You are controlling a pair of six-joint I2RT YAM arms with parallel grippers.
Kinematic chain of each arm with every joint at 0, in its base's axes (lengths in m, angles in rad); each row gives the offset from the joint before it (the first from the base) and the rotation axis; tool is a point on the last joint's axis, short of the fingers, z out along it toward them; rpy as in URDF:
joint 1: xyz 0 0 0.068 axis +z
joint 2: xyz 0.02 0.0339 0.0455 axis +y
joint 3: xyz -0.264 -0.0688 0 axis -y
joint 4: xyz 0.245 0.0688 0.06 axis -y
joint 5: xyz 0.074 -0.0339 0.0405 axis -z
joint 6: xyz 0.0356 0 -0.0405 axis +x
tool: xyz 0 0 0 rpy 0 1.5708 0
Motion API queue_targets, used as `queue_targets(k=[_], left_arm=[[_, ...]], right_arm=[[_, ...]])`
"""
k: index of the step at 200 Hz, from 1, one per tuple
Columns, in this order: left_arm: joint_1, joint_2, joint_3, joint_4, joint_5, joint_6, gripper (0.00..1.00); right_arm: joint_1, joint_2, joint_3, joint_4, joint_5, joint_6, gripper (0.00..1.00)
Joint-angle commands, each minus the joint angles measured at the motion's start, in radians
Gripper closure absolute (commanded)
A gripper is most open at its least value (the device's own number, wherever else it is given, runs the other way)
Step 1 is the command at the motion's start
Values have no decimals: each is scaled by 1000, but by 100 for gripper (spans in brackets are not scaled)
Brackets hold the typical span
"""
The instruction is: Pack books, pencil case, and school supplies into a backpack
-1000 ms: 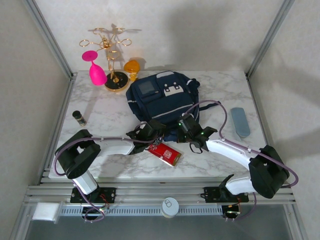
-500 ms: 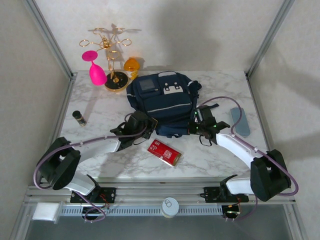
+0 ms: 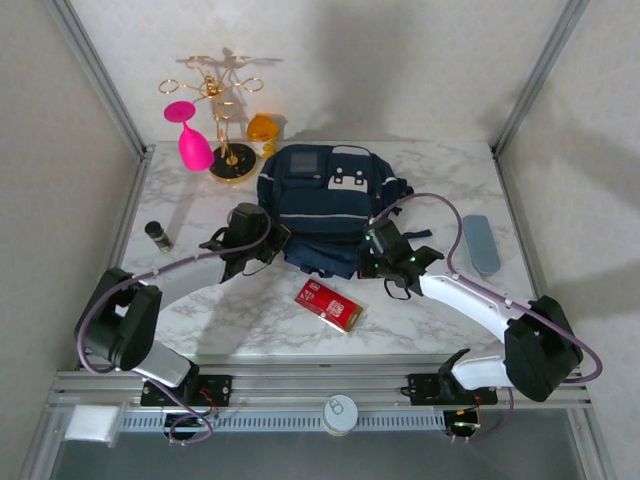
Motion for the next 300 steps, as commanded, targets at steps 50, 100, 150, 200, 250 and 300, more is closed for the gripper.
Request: queue_targets(k=[50, 100, 150, 200, 250, 300], left_arm=[[59, 273, 312, 118, 53, 173, 83], [33, 67, 70, 83, 8, 106, 32], [-158, -23, -99, 144, -94, -199, 20], [-278, 200, 154, 39, -183, -236, 34], [-260, 204, 162, -28, -272, -197, 89], [-170, 59, 52, 0, -239, -167, 100]], right_arm=[[157, 51, 37, 62, -9, 178, 100], [129, 141, 107, 117, -1, 137, 100], [127, 167, 102, 115, -3, 102, 100], [128, 182, 89, 131, -7, 80, 100], [88, 147, 23, 82, 83, 101, 100], [-8, 71, -71, 10, 160, 120, 100]])
